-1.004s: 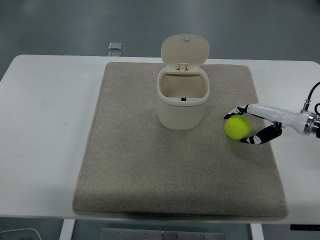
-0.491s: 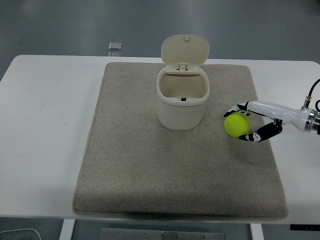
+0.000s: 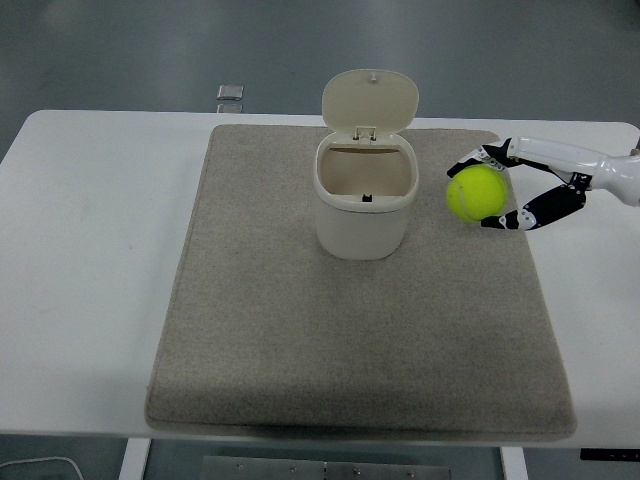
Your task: Pick up the tennis ball and place it in the box.
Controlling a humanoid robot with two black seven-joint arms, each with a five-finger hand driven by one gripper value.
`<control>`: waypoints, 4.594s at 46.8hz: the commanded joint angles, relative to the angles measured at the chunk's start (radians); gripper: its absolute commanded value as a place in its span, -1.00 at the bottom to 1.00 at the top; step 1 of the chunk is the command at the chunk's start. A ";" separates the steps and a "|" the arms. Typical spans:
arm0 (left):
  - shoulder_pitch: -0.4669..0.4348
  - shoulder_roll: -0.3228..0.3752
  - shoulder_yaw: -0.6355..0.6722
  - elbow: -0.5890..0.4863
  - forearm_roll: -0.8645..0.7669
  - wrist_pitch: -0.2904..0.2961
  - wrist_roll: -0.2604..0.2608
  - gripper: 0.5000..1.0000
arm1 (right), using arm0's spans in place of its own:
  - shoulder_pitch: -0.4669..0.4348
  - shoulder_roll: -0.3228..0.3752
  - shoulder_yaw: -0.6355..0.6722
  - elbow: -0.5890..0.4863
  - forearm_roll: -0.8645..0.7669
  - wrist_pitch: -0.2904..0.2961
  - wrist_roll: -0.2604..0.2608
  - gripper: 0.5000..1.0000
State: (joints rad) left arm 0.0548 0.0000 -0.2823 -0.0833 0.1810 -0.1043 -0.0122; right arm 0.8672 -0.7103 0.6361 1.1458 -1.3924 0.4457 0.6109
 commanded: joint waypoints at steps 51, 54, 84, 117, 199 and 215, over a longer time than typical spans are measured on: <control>0.000 0.000 0.000 0.000 0.000 0.000 0.000 0.97 | 0.125 0.261 -0.023 -0.028 0.079 -0.081 -0.212 -0.71; -0.001 0.000 0.000 0.000 0.000 0.000 0.000 0.97 | 0.124 0.261 -0.024 -0.029 0.081 -0.081 -0.212 -0.54; 0.000 0.000 0.000 0.000 0.000 0.000 0.000 0.97 | 0.110 0.255 -0.044 -0.028 0.087 -0.098 -0.212 0.60; -0.001 0.000 0.000 0.000 0.000 0.000 0.000 0.97 | 0.076 0.092 -0.044 -0.063 0.541 0.165 -0.215 0.60; 0.000 0.000 0.000 0.000 0.000 0.000 0.000 0.97 | 0.018 0.284 -0.047 -0.471 1.385 -0.013 -0.593 0.60; 0.000 0.000 0.000 0.000 0.000 0.000 0.000 0.97 | 0.016 0.285 -0.044 -0.471 1.382 -0.015 -0.543 0.61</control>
State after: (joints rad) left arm 0.0545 0.0000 -0.2823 -0.0828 0.1810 -0.1043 -0.0123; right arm 0.8836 -0.4259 0.5891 0.6749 -0.0114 0.4313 0.0670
